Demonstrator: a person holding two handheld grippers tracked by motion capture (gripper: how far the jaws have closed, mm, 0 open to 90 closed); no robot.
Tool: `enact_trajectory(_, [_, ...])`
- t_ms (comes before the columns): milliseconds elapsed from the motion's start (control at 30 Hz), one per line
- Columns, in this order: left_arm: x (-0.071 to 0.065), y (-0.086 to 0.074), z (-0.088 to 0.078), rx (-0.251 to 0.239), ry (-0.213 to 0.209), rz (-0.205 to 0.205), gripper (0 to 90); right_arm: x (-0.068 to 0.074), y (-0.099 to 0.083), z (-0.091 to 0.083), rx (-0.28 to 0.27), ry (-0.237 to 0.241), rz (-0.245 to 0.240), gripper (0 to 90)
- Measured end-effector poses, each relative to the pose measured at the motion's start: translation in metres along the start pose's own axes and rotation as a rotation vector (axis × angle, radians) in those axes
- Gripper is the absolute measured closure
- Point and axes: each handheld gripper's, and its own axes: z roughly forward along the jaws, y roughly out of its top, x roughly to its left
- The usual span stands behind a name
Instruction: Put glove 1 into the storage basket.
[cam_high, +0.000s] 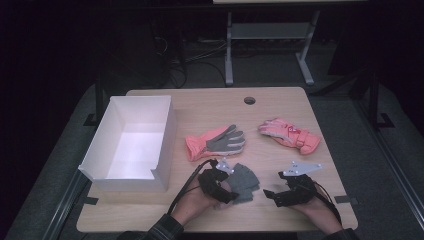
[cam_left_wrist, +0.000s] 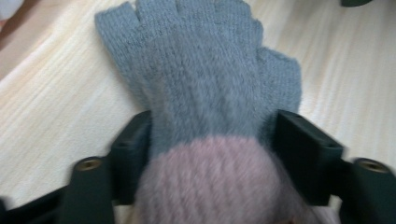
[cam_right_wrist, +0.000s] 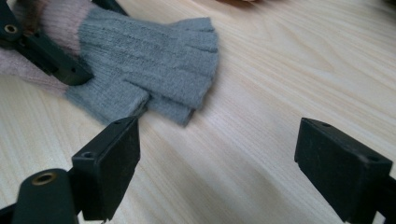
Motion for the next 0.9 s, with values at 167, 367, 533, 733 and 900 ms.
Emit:
enact_trajectory(167, [0.001, 0.002, -0.001, 0.018, -0.054, -0.011, 50.7, 0.001, 0.001, 0.0, -0.008, 0.007, -0.001, 13.7])
enact_trajectory(367, [0.001, 0.006, -0.003, 0.037, -0.063, -0.013, 56.2, 0.001, 0.001, 0.001, -0.009, 0.006, -0.002, 13.7])
enact_trajectory(533, [0.003, 0.008, -0.007, 0.027, -0.08, -0.015, 57.9, 0.0, 0.001, -0.001, -0.015, 0.0, 0.01, 13.7])
enact_trajectory(733, [0.005, 0.01, -0.018, 0.021, -0.089, -0.02, 57.9, 0.0, 0.001, 0.0, -0.02, 0.001, 0.018, 13.7])
enact_trajectory(900, [0.008, 0.014, -0.033, 0.006, -0.092, -0.048, 57.9, 0.0, 0.0, 0.0, -0.021, 0.006, 0.018, 13.7])
